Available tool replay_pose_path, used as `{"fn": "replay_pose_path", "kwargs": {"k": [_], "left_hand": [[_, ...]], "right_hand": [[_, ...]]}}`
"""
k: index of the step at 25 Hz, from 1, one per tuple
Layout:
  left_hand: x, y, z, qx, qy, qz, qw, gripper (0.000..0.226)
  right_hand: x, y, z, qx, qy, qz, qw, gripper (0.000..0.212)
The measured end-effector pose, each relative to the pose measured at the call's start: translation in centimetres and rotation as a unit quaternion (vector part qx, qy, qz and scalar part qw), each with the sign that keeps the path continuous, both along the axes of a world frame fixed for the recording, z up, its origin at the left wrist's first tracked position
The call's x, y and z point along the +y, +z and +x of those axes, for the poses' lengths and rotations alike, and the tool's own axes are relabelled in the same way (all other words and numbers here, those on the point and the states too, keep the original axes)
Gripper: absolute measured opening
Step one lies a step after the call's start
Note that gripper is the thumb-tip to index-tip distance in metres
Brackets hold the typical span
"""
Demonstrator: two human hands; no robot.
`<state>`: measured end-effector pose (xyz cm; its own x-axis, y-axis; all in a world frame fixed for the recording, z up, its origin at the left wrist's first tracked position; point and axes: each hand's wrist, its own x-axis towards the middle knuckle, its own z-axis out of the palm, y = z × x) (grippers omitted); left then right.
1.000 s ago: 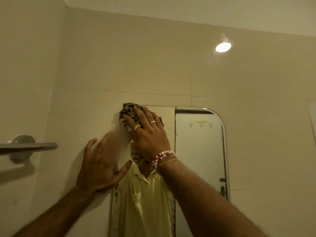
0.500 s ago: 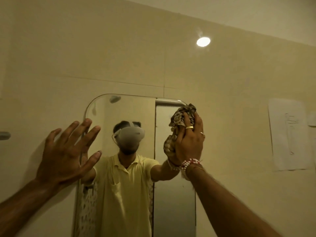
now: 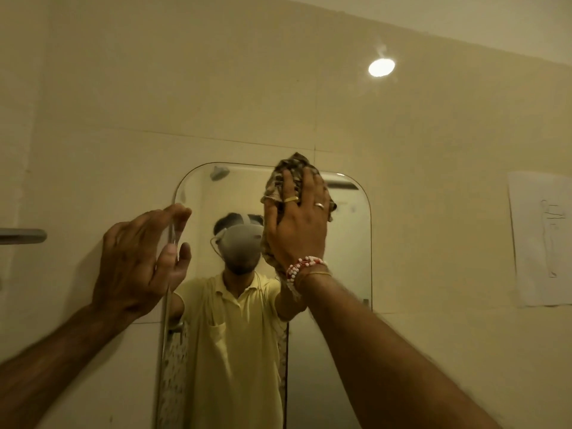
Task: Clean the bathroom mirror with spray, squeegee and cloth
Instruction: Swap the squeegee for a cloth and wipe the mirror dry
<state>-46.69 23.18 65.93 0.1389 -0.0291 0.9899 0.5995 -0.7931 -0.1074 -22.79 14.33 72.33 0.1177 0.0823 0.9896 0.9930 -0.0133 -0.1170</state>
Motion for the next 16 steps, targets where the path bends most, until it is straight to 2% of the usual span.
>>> {"fn": "replay_pose_path", "kwargs": {"k": [4,8,12,16], "left_hand": [[-0.5,0.0,0.5,-0.065,-0.100,-0.047,0.992,0.060],[-0.8,-0.3,0.7,-0.098,-0.124,-0.076,0.984,0.061],[-1.3,0.7,0.8,-0.057,-0.044,-0.055,0.996,0.056],[-1.8,1.3,0.9,-0.023,0.030,-0.083,0.996,0.056]], "right_hand": [[2.4,0.3,-5.3,-0.107,0.027,-0.042,0.993,0.055],[3.4,-1.7,-6.6,-0.130,0.044,-0.051,0.989,0.051],[3.4,-6.6,-5.9,-0.208,0.021,-0.061,0.976,0.051],[3.5,-12.7,-4.7,-0.263,0.017,-0.104,0.959,0.052]]}}
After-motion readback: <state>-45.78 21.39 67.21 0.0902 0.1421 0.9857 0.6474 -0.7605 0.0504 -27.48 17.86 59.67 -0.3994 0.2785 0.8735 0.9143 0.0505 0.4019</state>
